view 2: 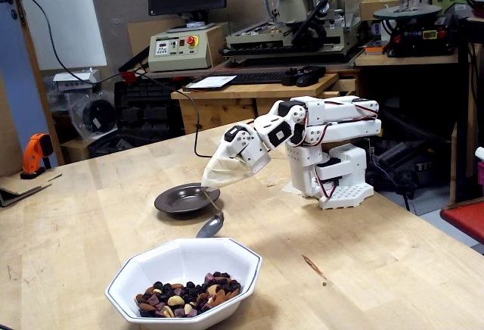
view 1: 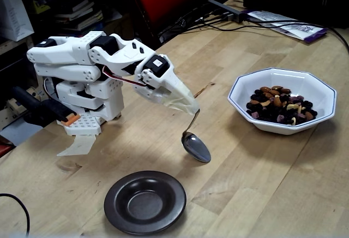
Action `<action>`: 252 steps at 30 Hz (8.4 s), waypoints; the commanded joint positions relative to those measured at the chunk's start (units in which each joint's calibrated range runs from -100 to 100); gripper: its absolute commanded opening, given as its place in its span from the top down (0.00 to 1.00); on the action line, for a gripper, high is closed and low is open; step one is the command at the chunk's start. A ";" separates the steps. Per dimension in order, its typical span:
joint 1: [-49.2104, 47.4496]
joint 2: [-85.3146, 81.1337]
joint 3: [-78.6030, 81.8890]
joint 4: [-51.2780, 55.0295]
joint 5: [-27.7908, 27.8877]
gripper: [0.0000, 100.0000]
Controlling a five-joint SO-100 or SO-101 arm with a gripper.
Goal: Use spoon to transfer food from the white bowl to brown plate
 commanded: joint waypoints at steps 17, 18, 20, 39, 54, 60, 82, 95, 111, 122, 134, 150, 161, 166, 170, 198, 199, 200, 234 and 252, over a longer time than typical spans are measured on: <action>-0.19 -0.26 -1.06 -16.01 0.05 0.96; -0.19 -0.26 -1.06 -17.75 0.10 0.96; -0.19 -0.26 -1.15 -20.12 0.15 0.96; -1.08 0.43 -23.09 -6.44 -0.05 0.96; -19.45 7.19 -38.14 9.76 -0.10 0.96; -22.41 19.25 -42.47 9.76 0.10 0.96; -23.01 46.13 -52.30 -8.73 0.15 0.95; -22.41 60.08 -52.47 -9.13 0.20 0.95; -22.27 64.27 -51.94 -8.97 0.24 0.95; -22.41 73.68 -51.94 -9.52 0.24 0.95; -22.27 80.10 -52.56 -9.68 0.24 0.95; -18.56 80.44 -48.23 -28.18 0.20 0.95; -16.12 80.53 -44.69 -29.05 0.20 0.95; -16.56 84.04 -44.60 -34.43 0.20 0.95; -16.78 87.89 -44.60 -37.51 0.20 0.95; -16.78 90.37 -44.95 -44.62 0.20 0.95; -16.78 90.37 -44.95 -45.81 0.20 0.95; -16.78 90.37 -44.95 -47.07 0.20 0.95; -16.27 89.69 -44.51 -54.90 -0.20 0.95; -16.56 90.20 -44.42 -64.15 -0.20 0.95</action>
